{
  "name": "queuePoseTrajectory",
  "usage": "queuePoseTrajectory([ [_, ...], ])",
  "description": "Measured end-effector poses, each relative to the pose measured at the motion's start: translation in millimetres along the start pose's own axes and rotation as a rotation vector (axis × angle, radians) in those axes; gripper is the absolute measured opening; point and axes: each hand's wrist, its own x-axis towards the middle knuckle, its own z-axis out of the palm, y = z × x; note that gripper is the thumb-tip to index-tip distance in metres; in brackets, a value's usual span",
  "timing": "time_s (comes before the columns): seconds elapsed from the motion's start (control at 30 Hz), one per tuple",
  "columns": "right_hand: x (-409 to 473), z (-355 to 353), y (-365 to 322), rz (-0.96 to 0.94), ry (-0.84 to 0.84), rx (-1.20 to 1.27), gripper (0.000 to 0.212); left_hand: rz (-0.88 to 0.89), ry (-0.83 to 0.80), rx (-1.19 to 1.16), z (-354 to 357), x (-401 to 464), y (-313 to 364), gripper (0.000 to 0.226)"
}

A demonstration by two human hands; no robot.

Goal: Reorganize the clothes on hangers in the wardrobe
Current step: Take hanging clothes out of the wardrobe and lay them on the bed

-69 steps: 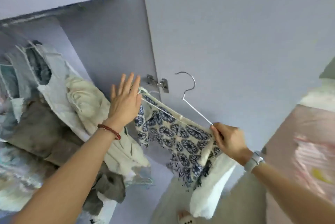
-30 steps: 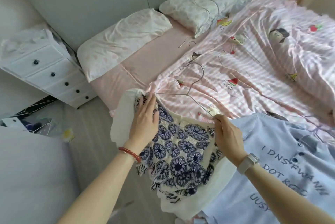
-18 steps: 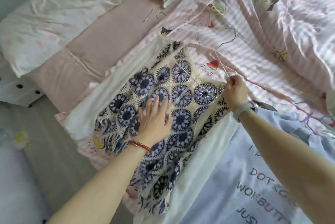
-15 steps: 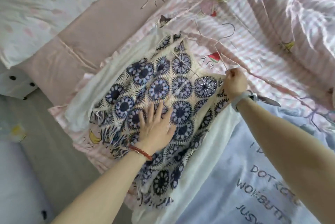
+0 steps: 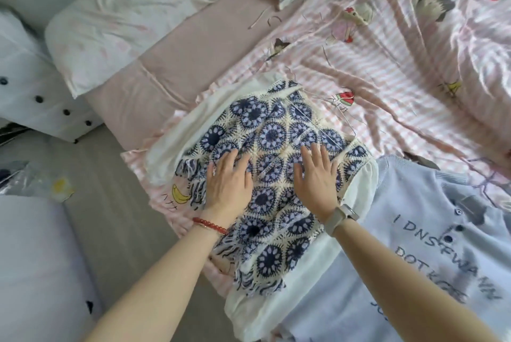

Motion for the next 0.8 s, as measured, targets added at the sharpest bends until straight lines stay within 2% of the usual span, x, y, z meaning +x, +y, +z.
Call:
queuePoseTrajectory([
  [0.17,-72,-16,-80,-0.216,0.009,0.073,0.048,-0.121,0.240,-0.047,-52,-101,-39,0.043],
  [0.3,-159,-9,-136,-0.442,-0.077,0.040,0.042,-0.212,0.336,-0.071,-67,-224,-76,0.039],
  [0.4,-234,7,-171,-0.632,-0.172,0.033,0.036,-0.302,0.320,-0.058,-58,-324,-103,0.038],
  [0.53,-340,38,-218,-0.969,-0.335,-0.038,0.035,-0.585,0.349,-0.048,-48,-452,-139,0.039],
  [0.7,-462,78,-309,-1.357,-0.479,-0.029,0.043,-0.996,0.501,0.037,-60,-617,-194,0.042],
  [0.8,-527,94,-371,-1.526,-0.501,-0.005,0.044,-1.210,0.625,0.106,-83,-710,-216,0.043],
])
